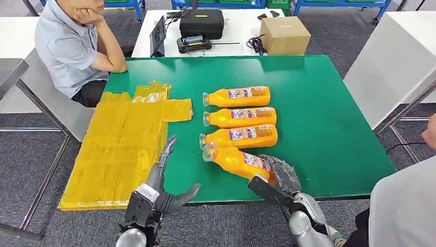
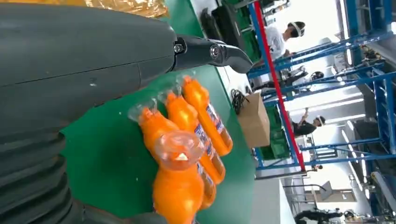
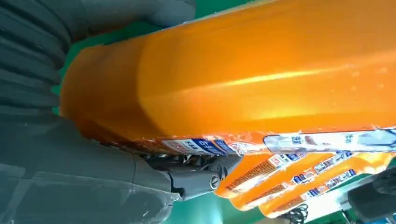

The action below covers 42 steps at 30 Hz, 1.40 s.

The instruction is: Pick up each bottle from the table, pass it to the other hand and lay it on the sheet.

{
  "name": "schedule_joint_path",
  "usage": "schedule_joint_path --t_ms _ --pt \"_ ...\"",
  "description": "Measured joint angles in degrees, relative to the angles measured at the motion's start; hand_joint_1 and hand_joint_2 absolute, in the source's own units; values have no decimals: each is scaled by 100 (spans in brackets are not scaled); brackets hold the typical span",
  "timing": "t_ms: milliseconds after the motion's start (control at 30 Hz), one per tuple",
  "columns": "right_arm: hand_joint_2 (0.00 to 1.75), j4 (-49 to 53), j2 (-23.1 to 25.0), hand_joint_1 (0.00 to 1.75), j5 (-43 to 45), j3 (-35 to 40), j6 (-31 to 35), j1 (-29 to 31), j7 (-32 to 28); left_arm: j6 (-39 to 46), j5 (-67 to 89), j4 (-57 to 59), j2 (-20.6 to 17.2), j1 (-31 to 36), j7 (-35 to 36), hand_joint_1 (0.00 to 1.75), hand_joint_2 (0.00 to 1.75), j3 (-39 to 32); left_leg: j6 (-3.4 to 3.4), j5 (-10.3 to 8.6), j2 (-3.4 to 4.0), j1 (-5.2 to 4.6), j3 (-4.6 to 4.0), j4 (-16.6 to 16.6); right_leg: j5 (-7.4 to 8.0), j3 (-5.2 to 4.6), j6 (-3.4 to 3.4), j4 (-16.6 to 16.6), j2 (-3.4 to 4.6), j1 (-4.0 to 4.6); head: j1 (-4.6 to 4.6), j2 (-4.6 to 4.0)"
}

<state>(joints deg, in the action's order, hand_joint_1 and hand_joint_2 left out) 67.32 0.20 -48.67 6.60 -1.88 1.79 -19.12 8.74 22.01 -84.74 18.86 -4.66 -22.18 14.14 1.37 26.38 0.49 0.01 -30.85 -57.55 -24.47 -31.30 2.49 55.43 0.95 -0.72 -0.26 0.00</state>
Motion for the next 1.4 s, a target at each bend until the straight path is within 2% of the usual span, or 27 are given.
schedule_joint_path --t_ms 167,267,300,433,600,800,933,1133,1400 --pt "175 161 -61 175 143 83 -35 -115 16 -2 -78 74 -2 33 15 0 175 4 -14 19 -2 14 41 0 -25 37 -10 1 -1 13 0 0" --pt "175 273 -90 175 683 127 -131 -228 -223 -2 -556 122 -2 50 179 0 175 0 -24 30 -1 20 26 0 -30 47 -14 3 0 18 2 0" --pt "175 376 -90 175 956 162 -236 -284 -276 -2 -742 155 -2 64 223 0 175 -7 -25 28 -1 20 18 -1 -29 79 -14 5 0 17 0 0" --pt "175 762 -42 175 1811 295 -505 -439 -420 -262 -1629 402 0 109 345 0 175 -89 -16 7 -6 20 -39 -2 -25 35 -13 12 -4 16 0 0" --pt "175 1104 252 175 2230 260 -610 -334 -453 -748 -2733 756 2 124 361 0 175 -190 -21 0 -10 20 -85 -3 -24 -10 -13 18 -6 14 0 0" --pt "175 1329 701 175 2225 533 -739 -72 -728 -1342 -3471 1385 18 215 411 0 175 -275 -20 -8 -37 22 -115 -3 -24 -35 -12 22 -20 14 -2 0" --pt "175 1329 885 175 2231 815 -603 23 -643 -1204 -2764 1628 20 371 148 0 175 -221 -19 -10 -50 22 -139 -4 -25 -53 -12 21 -39 12 0 0" --pt "175 1195 944 175 2157 970 -531 184 -518 -1261 -2146 1720 20 503 208 0 175 -30 -16 -11 -56 18 -148 -5 -24 -59 -11 21 -44 7 0 0" --pt "175 822 1069 175 1991 1123 -479 405 -466 -1246 -2227 1910 20 674 112 0 175 101 -17 -11 -66 20 -151 -6 -24 -62 -11 22 -47 9 0 0"
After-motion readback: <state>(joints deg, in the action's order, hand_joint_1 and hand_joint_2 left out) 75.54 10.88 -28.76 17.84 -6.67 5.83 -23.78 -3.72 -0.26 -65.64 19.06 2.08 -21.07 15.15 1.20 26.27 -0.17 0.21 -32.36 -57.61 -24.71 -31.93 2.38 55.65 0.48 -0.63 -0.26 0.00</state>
